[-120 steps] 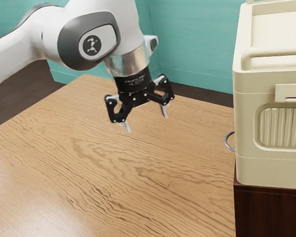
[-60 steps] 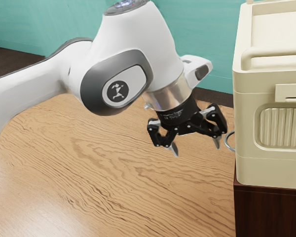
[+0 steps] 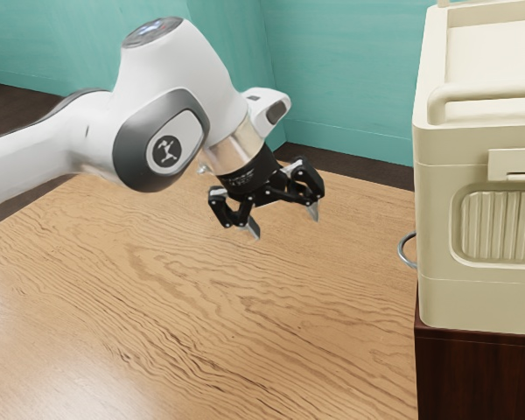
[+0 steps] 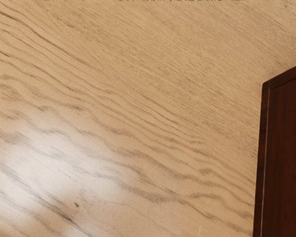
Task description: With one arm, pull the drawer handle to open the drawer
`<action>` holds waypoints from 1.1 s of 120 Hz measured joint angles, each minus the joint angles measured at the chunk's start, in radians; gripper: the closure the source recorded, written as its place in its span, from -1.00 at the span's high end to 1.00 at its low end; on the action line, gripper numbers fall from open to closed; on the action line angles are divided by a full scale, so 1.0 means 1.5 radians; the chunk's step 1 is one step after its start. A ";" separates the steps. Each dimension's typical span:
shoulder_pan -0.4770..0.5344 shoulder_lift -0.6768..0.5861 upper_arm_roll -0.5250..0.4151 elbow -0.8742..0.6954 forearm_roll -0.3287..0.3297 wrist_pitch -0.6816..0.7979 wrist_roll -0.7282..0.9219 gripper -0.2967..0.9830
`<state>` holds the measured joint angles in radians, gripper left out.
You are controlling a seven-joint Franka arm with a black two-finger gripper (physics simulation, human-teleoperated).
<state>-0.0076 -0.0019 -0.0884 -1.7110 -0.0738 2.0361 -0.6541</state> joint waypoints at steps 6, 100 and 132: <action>0.002 0.010 0.000 0.009 0.000 0.002 0.009 0.52; -0.045 0.103 -0.016 0.053 -0.002 0.096 0.065 0.52; -0.048 0.150 -0.034 0.097 -0.001 0.110 0.070 0.51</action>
<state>-0.0801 0.2230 -0.1388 -1.5650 -0.0754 2.2016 -0.5489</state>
